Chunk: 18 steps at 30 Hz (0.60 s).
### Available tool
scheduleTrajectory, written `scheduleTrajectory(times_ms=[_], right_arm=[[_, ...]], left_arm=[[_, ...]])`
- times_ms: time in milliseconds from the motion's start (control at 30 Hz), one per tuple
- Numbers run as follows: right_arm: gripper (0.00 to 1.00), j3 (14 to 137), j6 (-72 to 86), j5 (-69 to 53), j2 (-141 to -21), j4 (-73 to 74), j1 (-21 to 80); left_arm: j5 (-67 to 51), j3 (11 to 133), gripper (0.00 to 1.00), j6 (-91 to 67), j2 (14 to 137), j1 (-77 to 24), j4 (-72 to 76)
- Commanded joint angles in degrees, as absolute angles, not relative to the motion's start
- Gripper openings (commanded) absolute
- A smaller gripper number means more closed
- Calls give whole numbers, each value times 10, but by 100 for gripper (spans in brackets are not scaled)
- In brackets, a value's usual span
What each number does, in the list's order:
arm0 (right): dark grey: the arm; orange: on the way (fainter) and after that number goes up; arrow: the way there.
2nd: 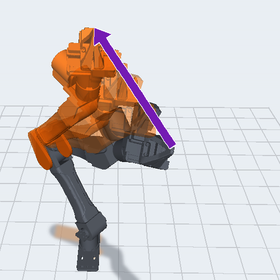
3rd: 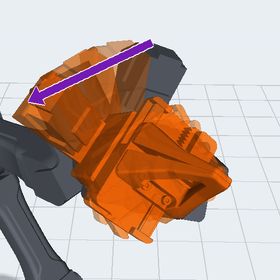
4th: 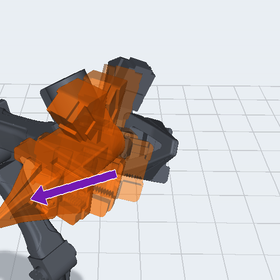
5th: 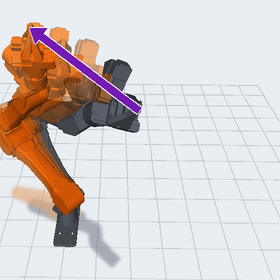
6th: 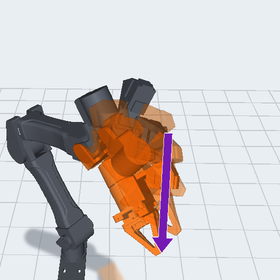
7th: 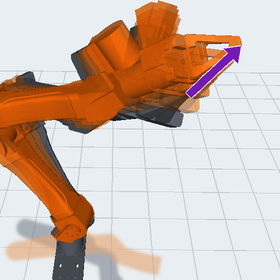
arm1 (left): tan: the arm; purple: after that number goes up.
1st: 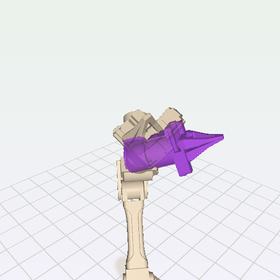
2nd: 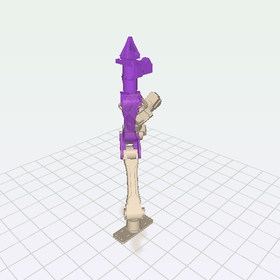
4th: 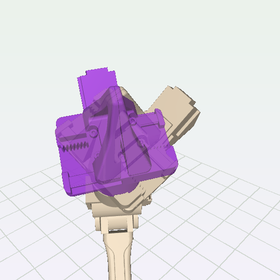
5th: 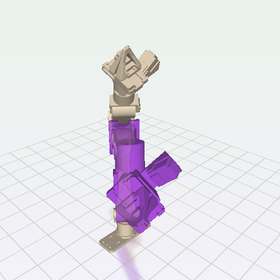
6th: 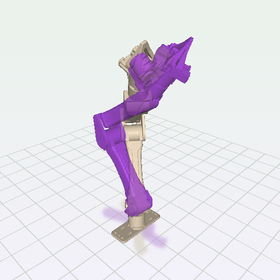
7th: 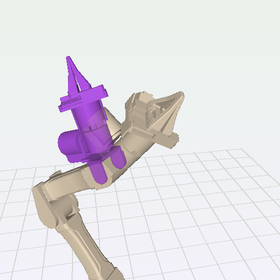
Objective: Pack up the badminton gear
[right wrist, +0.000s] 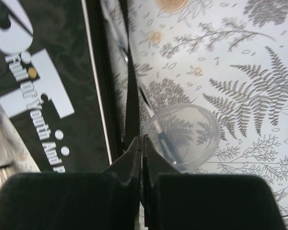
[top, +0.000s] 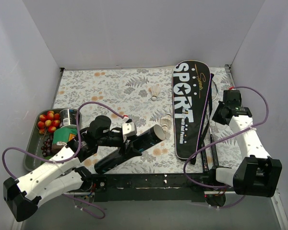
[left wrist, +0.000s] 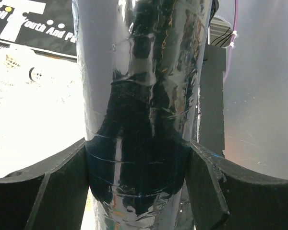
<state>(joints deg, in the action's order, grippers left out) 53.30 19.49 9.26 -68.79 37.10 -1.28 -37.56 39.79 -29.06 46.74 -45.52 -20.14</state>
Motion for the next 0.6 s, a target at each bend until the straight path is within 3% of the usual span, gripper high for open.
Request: scheduleTrajectory(times_ms=[0, 233, 367, 567], right_arm=[[1, 542, 242, 156, -698, 308, -44], [1, 592, 194, 6, -710, 311, -1], [1, 590, 196, 36, -715, 345, 171], [1, 481, 235, -16, -643, 314, 297]], left_arm=[[-389, 409, 14, -298, 453, -456, -190], [-388, 393, 14, -311, 427, -456, -182], [-381, 392, 14, -316, 420, -456, -183], [-361, 401, 14, -316, 410, -456, -202]])
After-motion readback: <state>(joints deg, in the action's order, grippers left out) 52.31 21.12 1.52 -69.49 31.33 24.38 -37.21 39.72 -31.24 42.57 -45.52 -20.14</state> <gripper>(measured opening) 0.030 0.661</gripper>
